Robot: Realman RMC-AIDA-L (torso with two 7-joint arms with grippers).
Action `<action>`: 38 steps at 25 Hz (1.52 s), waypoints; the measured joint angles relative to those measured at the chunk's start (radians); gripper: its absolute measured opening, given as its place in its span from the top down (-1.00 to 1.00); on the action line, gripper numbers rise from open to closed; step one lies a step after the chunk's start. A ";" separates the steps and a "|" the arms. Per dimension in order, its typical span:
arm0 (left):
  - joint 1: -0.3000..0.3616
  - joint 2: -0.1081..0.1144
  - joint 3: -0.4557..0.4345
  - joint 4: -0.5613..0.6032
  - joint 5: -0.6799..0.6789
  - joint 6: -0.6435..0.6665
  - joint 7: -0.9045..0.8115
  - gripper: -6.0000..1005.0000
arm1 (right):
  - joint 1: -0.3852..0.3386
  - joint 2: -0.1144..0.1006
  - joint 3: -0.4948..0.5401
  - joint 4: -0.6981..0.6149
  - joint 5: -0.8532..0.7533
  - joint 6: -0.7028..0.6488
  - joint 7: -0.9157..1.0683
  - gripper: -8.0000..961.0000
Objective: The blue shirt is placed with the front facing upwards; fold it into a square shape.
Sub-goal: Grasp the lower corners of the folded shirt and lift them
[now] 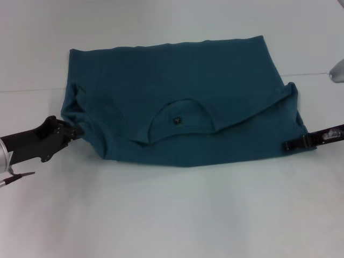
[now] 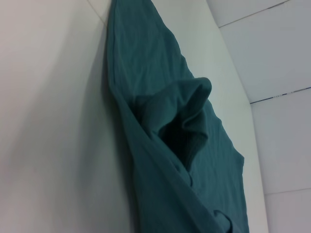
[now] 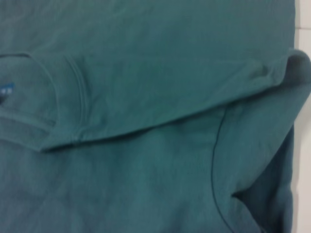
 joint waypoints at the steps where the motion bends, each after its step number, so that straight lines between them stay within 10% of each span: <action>1: 0.000 0.000 0.000 0.000 -0.004 0.000 0.000 0.90 | 0.002 0.002 0.000 0.000 -0.008 0.001 0.003 -0.85; 26: 0.001 -0.002 0.005 0.012 -0.009 0.040 0.000 0.90 | -0.009 -0.004 0.013 -0.053 -0.014 -0.059 0.019 0.86; 38: 0.116 0.011 0.015 0.242 0.179 0.379 -0.085 0.90 | -0.053 -0.013 0.031 -0.266 -0.020 -0.405 0.020 0.86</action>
